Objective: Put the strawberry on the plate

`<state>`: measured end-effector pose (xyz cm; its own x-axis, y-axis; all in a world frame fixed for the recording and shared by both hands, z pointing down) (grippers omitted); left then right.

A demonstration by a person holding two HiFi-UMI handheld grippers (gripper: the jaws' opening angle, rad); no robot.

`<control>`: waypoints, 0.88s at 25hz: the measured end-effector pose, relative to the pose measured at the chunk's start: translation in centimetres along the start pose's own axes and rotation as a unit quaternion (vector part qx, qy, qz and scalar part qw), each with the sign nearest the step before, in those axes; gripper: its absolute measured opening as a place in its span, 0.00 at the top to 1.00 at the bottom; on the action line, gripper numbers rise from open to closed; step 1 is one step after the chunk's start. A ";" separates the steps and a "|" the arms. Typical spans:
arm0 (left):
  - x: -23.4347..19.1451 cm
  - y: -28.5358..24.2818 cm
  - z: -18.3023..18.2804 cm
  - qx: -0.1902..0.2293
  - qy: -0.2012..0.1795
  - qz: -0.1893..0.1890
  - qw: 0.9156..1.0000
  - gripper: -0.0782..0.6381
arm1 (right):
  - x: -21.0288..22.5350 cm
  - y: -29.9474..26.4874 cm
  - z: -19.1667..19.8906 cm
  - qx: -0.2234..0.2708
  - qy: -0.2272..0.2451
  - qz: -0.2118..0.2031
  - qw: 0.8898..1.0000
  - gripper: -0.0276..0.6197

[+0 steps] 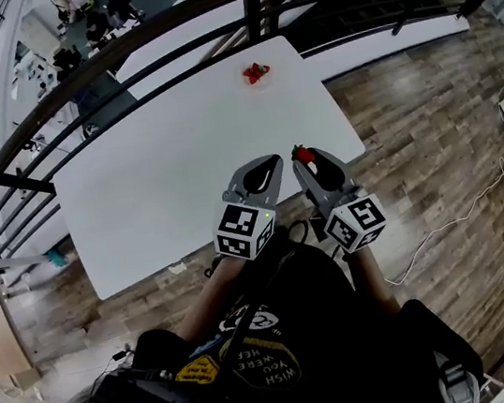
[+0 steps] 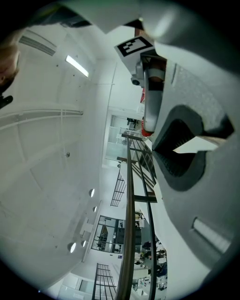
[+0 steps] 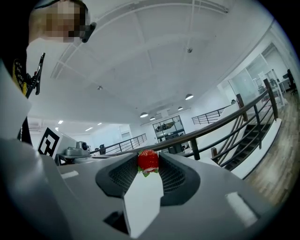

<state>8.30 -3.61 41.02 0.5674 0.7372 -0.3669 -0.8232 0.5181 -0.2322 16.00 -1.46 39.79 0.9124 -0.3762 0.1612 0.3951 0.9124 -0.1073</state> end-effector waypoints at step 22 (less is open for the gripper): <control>-8.8 -5.0 -4.8 0.010 0.021 0.021 1.000 0.89 | 3.1 -9.1 -0.7 -0.030 0.009 0.029 0.999 0.74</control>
<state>7.30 -14.72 41.09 0.5301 0.7400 -0.4140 -0.8459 0.4952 -0.1982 15.26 -11.07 40.62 0.9358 -0.3257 0.1347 0.3460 0.9217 -0.1754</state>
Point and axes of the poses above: the fingertips, and each gripper's own axes: y backward along the fingers, x to its right, z out of its underside, the point moved 3 cm from there along y, backward along the fingers, and after that the axes turned 9 degrees about y, right-handed, at the moved point
